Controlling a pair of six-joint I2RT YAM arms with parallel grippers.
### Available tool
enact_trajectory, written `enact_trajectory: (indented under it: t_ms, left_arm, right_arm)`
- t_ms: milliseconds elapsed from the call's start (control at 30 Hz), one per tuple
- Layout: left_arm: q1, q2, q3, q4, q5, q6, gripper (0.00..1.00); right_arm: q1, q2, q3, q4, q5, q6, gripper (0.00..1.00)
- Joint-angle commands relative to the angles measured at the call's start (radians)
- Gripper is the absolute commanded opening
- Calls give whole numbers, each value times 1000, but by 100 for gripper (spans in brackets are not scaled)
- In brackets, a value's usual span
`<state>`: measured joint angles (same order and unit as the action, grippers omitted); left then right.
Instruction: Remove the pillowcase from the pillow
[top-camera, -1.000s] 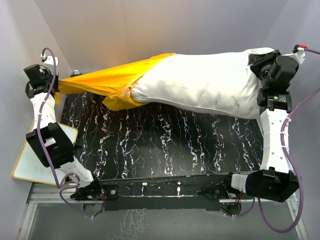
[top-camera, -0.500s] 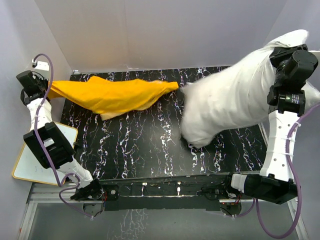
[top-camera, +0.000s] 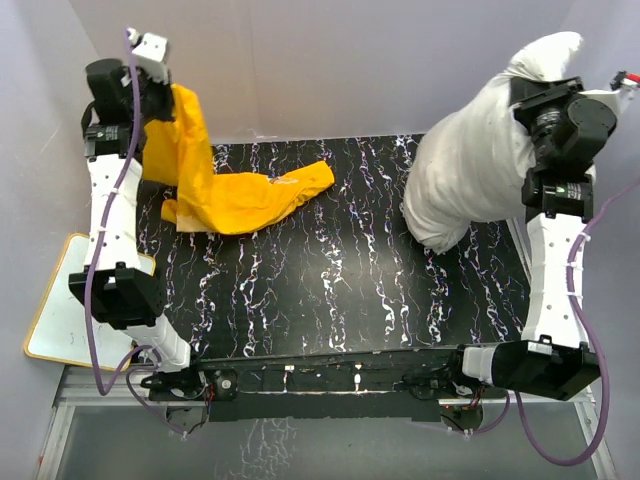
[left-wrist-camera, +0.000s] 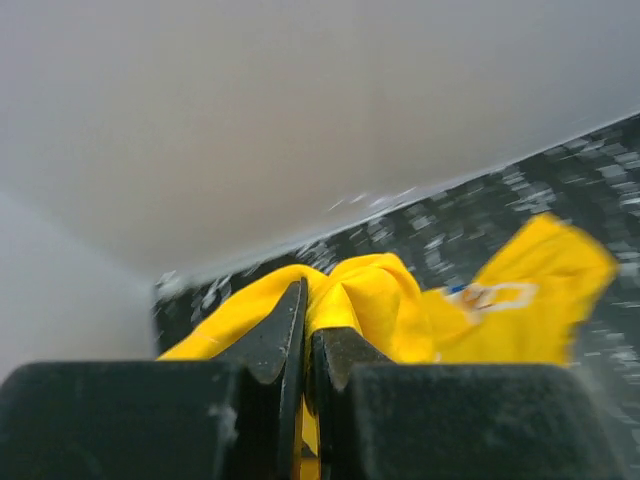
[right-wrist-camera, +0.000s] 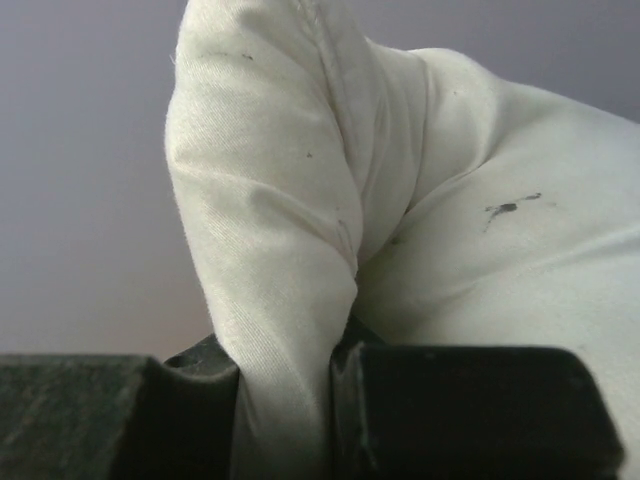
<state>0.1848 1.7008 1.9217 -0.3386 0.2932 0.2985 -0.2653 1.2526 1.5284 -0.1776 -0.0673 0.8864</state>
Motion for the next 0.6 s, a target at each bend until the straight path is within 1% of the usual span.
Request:
enact_trajectory:
  t_ms: [0,67,133,233,267,300,333,367,400,433,467,500,533,567]
  left_arm:
    - [-151,-15,202,-131,114,-149,0]
    - [-206,-13,229,-138,146,-183,0]
    - [-246,-23,214,-135,154,-178,0]
    - [-258,-51,137,-130,124,-153,0]
    - [-258,-56,99,-139,93,-130,3]
    - [-258,-63,61,-154,69,-98,13]
    - [-258,-70,20,-171,60,-62,28]
    - [-257,-84,-32,-177,44,-26,40]
    - [-257,-101,-90,-171,19,1,48]
    - [-257,-120,-143,-158,-12,20,60]
    - [-258,-142,-191,-145,-34,37,72]
    - [-257,-157,-229,-137,-51,56,88]
    - [-257,-173,-259,-135,-61,70,96]
    - [-257,-186,-278,-138,-68,81,97]
  right_arm:
    - [172,25,61,198,-120,88,8]
    - [290,59,118,221,-109,77,8]
    - [364,93,165,258,-128,99,8]
    - [385,106,193,313,-141,159,8]
    - [384,96,194,301,-111,150,8]
    - [384,79,184,275,-64,127,8]
    - [385,58,160,247,-10,104,8]
    - [382,34,120,223,46,89,8]
    - [374,12,64,208,86,79,8]
    - [361,-12,7,196,119,66,8]
    - [351,-30,-58,189,140,42,8]
    - [342,-47,-125,181,161,27,8]
    - [329,-62,-195,177,170,15,8]
    - [316,-74,-266,182,167,-4,8]
